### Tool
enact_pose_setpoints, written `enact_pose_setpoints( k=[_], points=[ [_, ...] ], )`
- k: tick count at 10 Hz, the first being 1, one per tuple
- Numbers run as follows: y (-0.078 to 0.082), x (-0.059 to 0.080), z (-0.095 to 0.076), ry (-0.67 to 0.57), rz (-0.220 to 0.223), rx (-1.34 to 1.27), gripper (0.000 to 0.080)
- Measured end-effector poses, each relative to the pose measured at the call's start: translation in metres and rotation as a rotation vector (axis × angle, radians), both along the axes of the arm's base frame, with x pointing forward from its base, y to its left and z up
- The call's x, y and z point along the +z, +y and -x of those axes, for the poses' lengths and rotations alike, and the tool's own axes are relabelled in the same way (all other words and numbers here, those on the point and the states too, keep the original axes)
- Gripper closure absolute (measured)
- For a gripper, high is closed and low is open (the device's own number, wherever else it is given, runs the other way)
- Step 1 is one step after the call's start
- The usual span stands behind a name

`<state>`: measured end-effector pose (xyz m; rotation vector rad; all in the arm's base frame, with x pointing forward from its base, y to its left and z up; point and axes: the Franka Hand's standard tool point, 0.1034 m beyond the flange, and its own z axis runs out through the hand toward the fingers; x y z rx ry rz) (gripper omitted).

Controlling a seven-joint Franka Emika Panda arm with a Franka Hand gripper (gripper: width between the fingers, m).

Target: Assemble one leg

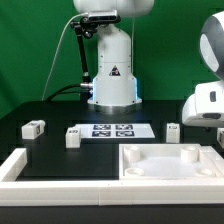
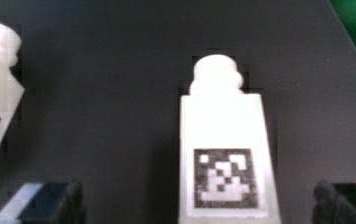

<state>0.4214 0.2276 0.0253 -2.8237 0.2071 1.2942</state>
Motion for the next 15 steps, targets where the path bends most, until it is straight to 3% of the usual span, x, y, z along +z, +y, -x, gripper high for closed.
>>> enact_pose_setpoints(
  k=[5, 9, 10, 11, 12, 13, 15],
  points=[
    [0.0, -0.014, 0.008, -0.04, -0.023, 0.012, 0.015],
    [0.003, -0.017, 0.009, -0.044, -0.023, 0.018, 0.015],
    [0.003, -0.017, 0.009, -0.044, -0.023, 0.018, 0.0247],
    [0.003, -0.017, 0.009, -0.044, -0.023, 0.018, 0.0429],
    [0.003, -0.017, 0.009, -0.044, -0.023, 0.018, 0.0429],
    [0.003, -0.017, 0.009, -0.044, -0.023, 0.018, 0.0511],
    [0.003, -0.017, 0.009, -0.044, -0.023, 0.018, 0.0511]
  ],
)
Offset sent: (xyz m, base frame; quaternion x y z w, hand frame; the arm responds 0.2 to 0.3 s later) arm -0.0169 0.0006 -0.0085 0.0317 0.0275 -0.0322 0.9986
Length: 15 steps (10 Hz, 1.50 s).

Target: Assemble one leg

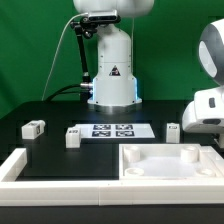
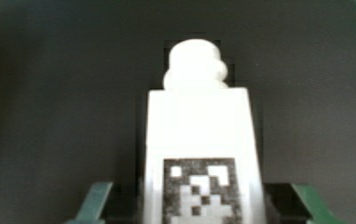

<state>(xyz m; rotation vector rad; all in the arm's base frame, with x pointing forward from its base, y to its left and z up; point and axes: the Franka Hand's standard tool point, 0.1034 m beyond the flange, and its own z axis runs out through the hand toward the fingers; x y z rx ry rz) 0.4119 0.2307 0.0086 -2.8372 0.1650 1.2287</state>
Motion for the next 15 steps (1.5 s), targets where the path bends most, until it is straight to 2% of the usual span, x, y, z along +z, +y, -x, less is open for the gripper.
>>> enact_pose_setpoints(
  k=[3, 4, 8, 9, 10, 12, 14, 15],
  points=[
    [0.0, 0.0, 0.0, 0.0, 0.0, 0.0, 0.0511],
    [-0.003, 0.005, -0.001, 0.009, -0.006, 0.009, 0.0511],
    [-0.029, 0.073, -0.026, 0.013, -0.006, 0.004, 0.0509],
    [-0.031, 0.077, -0.032, 0.001, -0.008, -0.003, 0.0509],
    [-0.027, 0.07, -0.035, -0.043, -0.012, -0.009, 0.0509],
    [-0.027, 0.069, -0.034, -0.045, -0.011, -0.008, 0.0509],
    [-0.021, 0.068, -0.047, -0.223, -0.022, -0.022, 0.0509],
    [-0.033, 0.075, -0.051, -0.264, -0.052, 0.012, 0.0509]
  ],
)
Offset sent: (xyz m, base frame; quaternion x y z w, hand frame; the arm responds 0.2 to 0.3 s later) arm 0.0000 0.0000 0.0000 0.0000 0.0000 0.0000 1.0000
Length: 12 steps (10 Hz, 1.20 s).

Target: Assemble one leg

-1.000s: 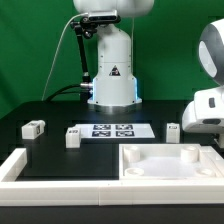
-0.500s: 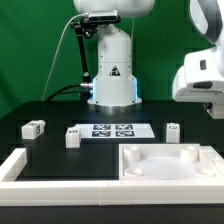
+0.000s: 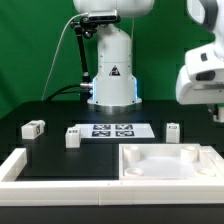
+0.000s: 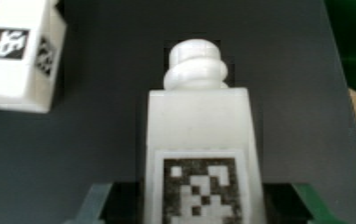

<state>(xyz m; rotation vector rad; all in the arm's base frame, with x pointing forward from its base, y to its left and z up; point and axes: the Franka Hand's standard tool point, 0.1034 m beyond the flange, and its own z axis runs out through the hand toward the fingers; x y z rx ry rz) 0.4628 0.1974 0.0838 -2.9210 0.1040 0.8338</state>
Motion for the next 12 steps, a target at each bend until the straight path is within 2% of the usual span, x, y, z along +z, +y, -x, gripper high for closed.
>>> enact_pose_setpoints(
  k=[1, 3, 4, 5, 6, 8, 10, 11, 12],
  points=[
    [-0.012, 0.01, -0.014, -0.079, 0.002, -0.018, 0.0509],
    [-0.035, 0.028, -0.03, -0.226, -0.013, -0.007, 0.0509],
    [-0.048, 0.032, -0.042, -0.317, -0.015, -0.009, 0.0509],
    [-0.066, 0.039, -0.058, -0.431, -0.022, 0.009, 0.0509],
    [-0.074, 0.043, -0.074, -0.539, -0.019, -0.004, 0.0509],
    [-0.067, 0.039, -0.069, -0.721, -0.017, -0.006, 0.0509],
    [-0.065, 0.04, -0.071, -0.91, -0.019, -0.014, 0.0509],
    [-0.064, 0.036, -0.068, -0.941, -0.021, -0.011, 0.0509],
    [-0.064, 0.032, -0.073, -0.989, -0.025, 0.05, 0.0509]
  ],
)
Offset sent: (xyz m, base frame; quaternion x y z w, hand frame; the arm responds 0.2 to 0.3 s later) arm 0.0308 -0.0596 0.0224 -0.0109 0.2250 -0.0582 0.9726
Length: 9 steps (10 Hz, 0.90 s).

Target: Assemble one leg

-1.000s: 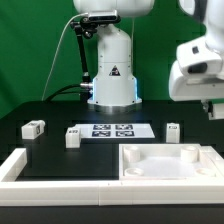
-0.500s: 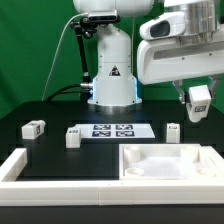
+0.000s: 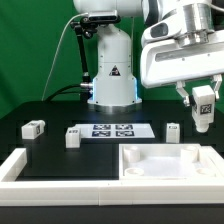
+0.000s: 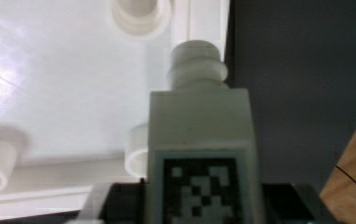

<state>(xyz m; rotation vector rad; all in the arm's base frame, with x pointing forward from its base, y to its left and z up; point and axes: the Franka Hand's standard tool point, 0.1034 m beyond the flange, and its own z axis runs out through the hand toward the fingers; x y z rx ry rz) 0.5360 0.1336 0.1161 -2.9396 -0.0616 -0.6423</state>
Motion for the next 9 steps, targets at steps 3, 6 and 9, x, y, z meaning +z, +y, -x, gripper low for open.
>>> enact_pose_setpoints(
  k=[3, 6, 9],
  points=[
    [-0.033, -0.001, -0.023, -0.041, 0.095, 0.115, 0.0509],
    [-0.035, -0.003, -0.027, -0.045, 0.106, 0.132, 0.0509],
    [-0.037, -0.001, -0.034, -0.132, 0.113, 0.119, 0.0509]
  ],
)
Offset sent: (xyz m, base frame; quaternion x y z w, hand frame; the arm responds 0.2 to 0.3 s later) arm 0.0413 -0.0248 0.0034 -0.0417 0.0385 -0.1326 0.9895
